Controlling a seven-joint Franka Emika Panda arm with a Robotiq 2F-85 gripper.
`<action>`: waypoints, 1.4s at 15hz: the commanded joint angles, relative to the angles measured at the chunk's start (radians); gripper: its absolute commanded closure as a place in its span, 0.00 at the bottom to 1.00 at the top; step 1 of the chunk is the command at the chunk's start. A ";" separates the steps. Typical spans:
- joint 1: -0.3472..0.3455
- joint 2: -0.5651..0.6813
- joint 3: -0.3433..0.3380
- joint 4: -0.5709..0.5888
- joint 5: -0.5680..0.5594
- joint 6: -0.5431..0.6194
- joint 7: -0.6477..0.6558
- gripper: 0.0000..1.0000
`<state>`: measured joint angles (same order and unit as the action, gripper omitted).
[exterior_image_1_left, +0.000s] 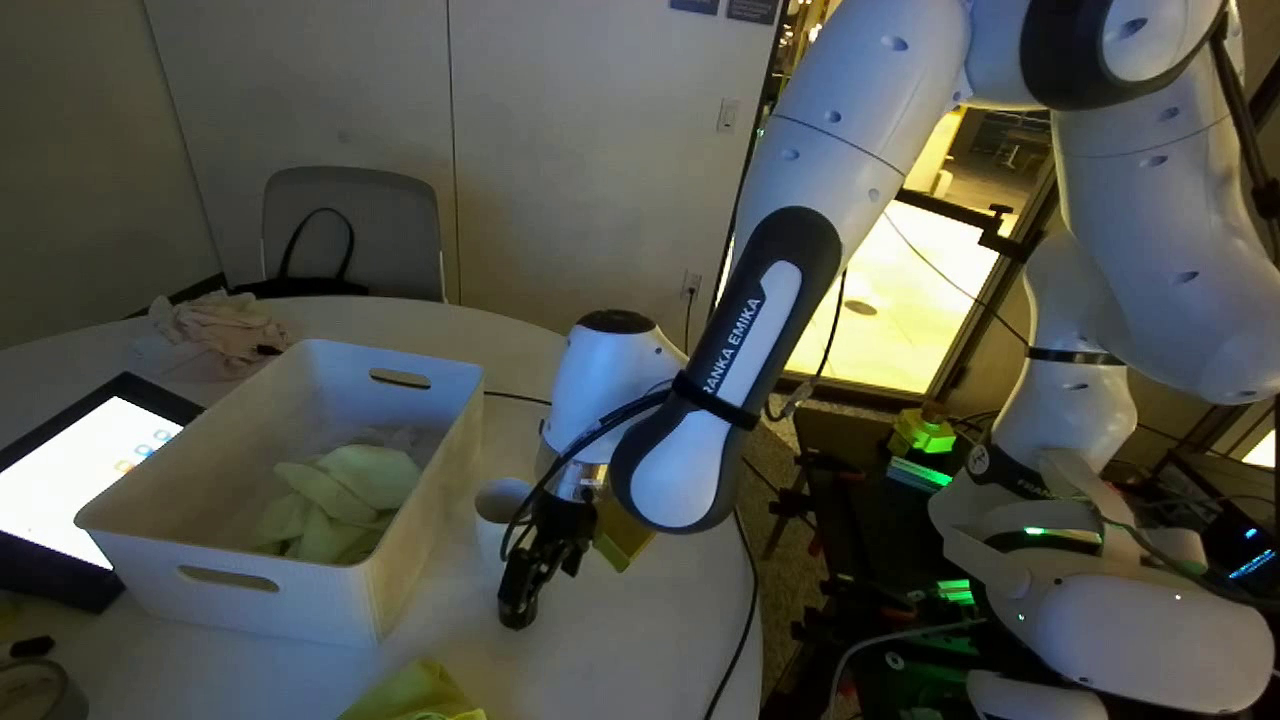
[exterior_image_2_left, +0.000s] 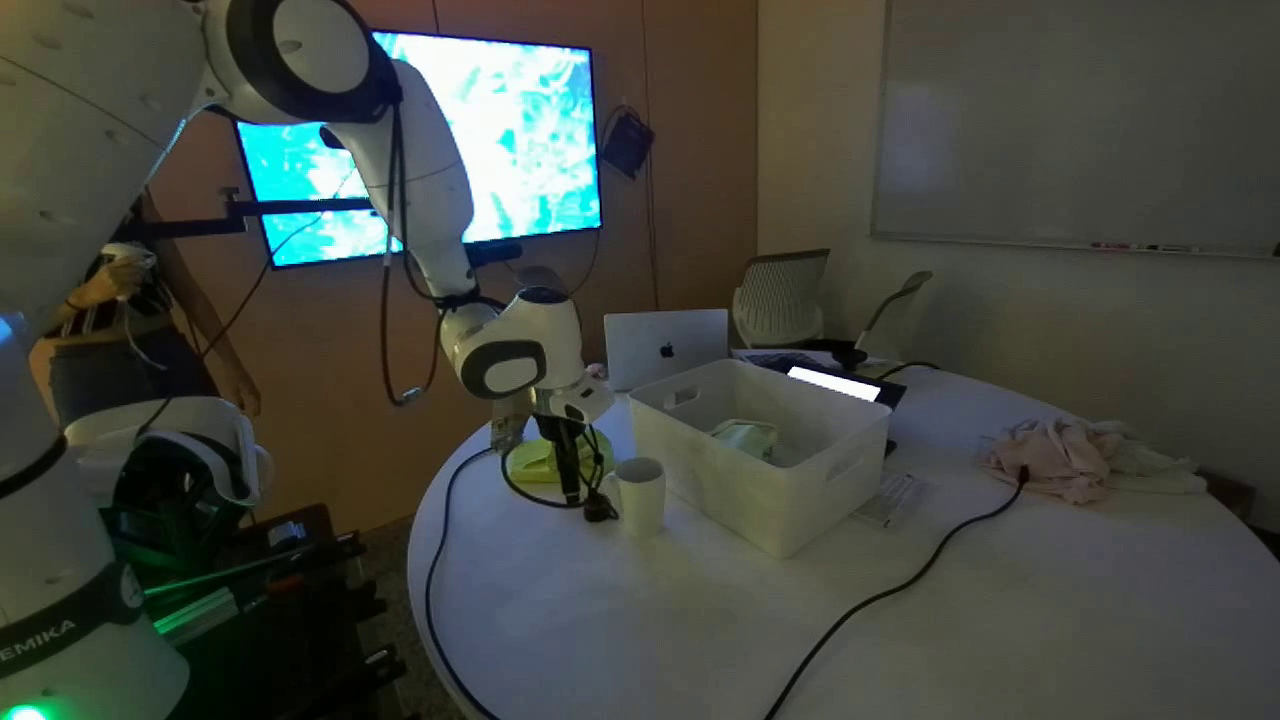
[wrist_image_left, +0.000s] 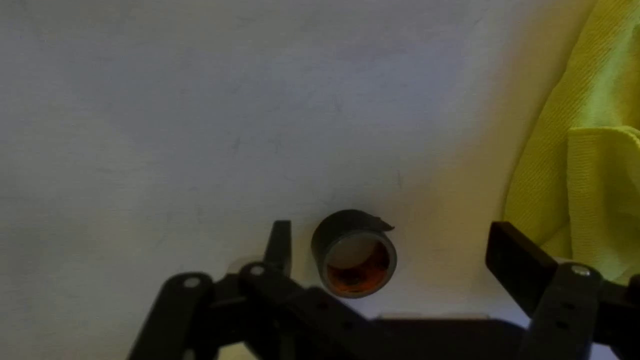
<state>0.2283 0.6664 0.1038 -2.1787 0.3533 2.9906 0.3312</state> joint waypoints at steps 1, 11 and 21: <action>0.068 0.012 -0.072 0.008 -0.038 0.011 0.064 0.00; 0.167 0.079 -0.179 0.071 -0.094 -0.028 0.145 0.00; 0.225 0.118 -0.246 0.103 -0.118 -0.064 0.195 0.00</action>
<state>0.4242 0.7677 -0.1107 -2.1003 0.2651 2.9473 0.4842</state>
